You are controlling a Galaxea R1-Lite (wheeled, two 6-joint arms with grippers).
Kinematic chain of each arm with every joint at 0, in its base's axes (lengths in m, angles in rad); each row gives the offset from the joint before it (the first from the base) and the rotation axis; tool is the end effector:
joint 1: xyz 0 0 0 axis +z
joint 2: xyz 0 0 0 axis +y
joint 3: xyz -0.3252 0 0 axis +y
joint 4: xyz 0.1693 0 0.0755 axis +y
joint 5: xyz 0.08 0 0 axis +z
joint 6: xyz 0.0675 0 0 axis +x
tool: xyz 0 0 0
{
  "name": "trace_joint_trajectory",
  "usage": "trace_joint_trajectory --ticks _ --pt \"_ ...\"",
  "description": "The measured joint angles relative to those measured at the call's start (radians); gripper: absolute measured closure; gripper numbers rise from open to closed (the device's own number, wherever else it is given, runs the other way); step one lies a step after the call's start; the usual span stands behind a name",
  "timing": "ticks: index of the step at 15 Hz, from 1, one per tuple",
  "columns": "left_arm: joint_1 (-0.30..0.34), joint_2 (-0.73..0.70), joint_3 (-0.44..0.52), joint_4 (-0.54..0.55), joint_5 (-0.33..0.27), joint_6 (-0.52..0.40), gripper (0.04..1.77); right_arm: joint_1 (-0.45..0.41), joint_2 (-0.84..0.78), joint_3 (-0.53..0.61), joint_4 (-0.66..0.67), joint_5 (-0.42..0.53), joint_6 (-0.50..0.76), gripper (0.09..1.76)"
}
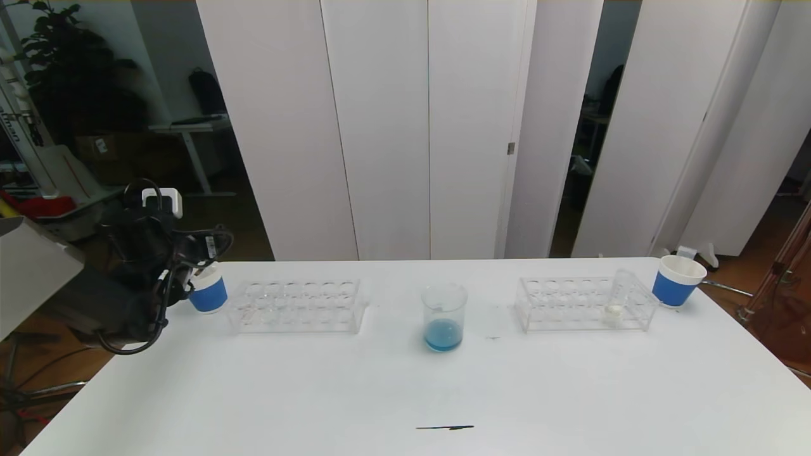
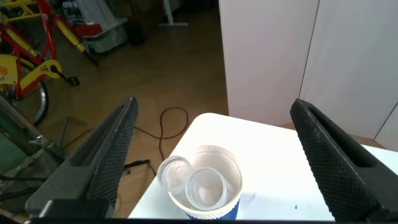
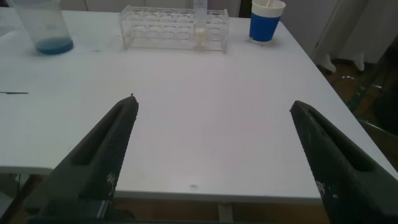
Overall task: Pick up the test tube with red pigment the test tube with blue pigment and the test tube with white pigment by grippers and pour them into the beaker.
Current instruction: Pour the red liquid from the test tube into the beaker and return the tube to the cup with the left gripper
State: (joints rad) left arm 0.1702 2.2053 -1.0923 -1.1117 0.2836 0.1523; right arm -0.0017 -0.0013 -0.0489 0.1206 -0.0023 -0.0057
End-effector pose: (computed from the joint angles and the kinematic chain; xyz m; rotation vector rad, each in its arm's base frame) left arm 0.4700 0.0999 0.1432 0.1497 0.0359 0.4528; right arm -0.0128 -0.0001 0.0731 -0.0057 0.0704 -0.0038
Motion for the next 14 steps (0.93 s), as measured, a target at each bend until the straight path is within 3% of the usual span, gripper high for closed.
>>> trace_joint_trajectory --ticks 5,14 --pt "-0.029 -0.279 0.124 0.13 0.0 -0.005 0.06 0.0 0.0 0.0 0.0 0.0 0.0 0.1" --pt "-0.082 -0.935 0.458 0.425 0.0 0.001 0.06 0.0 0.0 0.0 0.0 0.0 0.0 0.1"
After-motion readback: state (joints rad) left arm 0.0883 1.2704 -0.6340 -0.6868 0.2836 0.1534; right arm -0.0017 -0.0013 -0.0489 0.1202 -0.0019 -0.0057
